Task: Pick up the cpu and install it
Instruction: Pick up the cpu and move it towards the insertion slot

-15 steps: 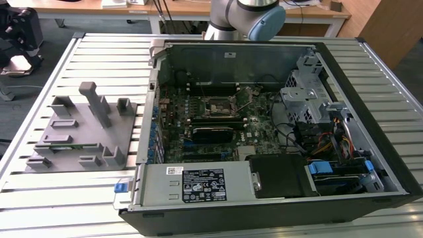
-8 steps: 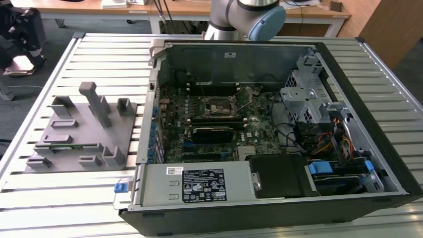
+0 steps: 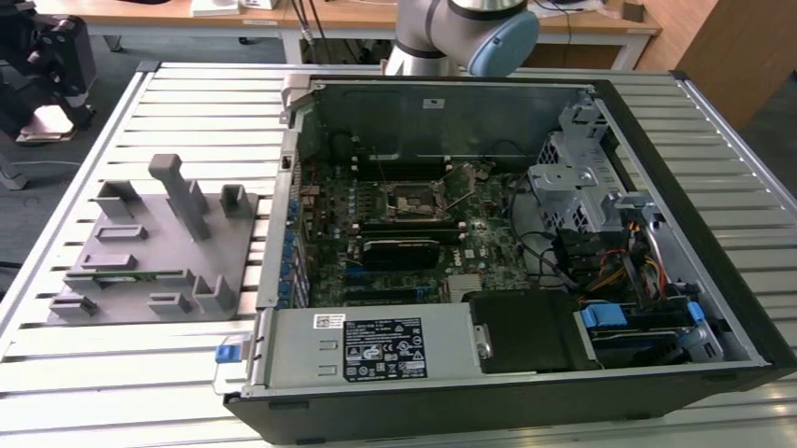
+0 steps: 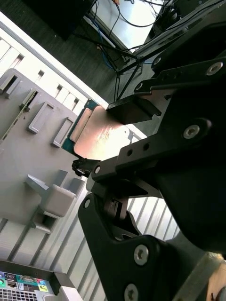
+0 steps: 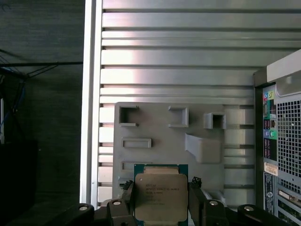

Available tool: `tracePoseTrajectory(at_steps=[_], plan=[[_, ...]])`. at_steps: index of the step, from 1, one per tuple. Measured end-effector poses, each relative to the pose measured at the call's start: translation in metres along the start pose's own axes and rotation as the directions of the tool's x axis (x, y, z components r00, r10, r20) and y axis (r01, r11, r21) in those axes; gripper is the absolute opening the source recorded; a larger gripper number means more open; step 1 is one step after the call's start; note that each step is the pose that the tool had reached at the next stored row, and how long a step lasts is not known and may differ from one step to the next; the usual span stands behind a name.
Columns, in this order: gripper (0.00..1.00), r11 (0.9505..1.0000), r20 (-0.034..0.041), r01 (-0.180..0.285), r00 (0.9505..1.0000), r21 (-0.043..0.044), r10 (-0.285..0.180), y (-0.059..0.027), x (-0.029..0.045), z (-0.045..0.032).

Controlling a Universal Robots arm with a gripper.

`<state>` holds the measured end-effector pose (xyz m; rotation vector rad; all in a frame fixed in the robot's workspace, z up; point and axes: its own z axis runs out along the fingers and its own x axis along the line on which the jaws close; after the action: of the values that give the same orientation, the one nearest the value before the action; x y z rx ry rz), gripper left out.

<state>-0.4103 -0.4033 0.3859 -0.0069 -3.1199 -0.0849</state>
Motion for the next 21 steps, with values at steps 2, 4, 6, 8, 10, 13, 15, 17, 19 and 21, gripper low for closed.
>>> tracePoseTrajectory(at_steps=[2,4,6,8,10,13,15,17,19,21], plan=[[0.54,1.0,0.0,0.0,1.0,0.0,0.0,0.0,-0.0028,0.0001],[0.54,1.0,0.0,0.0,1.0,0.0,0.0,0.0,-0.0059,0.0002],[0.54,1.0,0.0,0.0,1.0,0.0,0.0,0.0,-0.0093,0.0004],[0.54,1.0,0.0,0.0,1.0,0.0,0.0,0.0,-0.0122,0.0007],[0.54,1.0,0.0,0.0,1.0,0.0001,0.0,0.0,-0.0153,0.0009],[0.54,1.0,0.0,0.0,1.0,0.0,0.0,0.0,-0.0204,0.0011],[0.54,1.0,0.0,0.0,1.0,0.0,0.0,0.0,-0.0239,0.0012],[0.54,1.0,0.0,0.0,1.0,0.0001,0.0,0.0,-0.0268,0.0013],[0.54,1.0,-0.0001,0.0,1.0,0.0,0.0,0.0,-0.0294,0.0014],[0.54,1.0,0.0,0.0,1.0,0.0,0.0,0.0,-0.0317,0.0017]])
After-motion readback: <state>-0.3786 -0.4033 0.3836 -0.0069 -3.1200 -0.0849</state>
